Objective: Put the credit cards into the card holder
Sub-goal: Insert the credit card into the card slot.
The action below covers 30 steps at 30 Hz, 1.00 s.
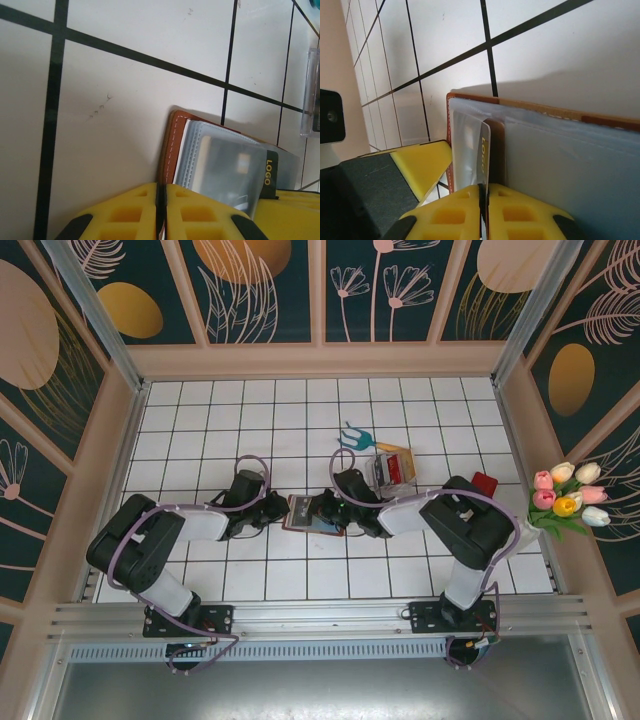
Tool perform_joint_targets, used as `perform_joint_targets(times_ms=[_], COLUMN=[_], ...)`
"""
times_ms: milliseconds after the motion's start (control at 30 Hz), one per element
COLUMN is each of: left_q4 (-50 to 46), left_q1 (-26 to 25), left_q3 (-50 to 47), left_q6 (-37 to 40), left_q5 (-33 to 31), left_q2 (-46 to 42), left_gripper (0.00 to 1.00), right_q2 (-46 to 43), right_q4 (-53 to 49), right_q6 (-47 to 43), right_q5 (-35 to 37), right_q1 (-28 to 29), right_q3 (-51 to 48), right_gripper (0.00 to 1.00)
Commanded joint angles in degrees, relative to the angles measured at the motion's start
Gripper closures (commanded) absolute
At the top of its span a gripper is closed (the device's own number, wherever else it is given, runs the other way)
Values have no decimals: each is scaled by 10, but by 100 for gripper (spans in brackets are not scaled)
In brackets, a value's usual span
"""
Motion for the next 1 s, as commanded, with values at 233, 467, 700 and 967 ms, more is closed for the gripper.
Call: perform_joint_targets(times_ms=[233,467,700,967], left_q4=[-9,-8,14,22], left_q1=[-8,-8,-11,-12], left_q3=[-9,-11,-26,-57], left_q6=[-10,-11,-35,-66], left_q5=[18,19,17,-16], left_q2=[-1,-5,-15,-51], left_gripper=[88,88,88,88], right_q2=[-35,-7,18,-33], right_q4=[-122,-115,-106,-153], right_q6=[-48,-51,-11,-33], right_q5=[17,-11,-28,6], right_q1=[10,11,18,9], right_q3=[32,54,83,71], right_gripper=[75,86,83,80])
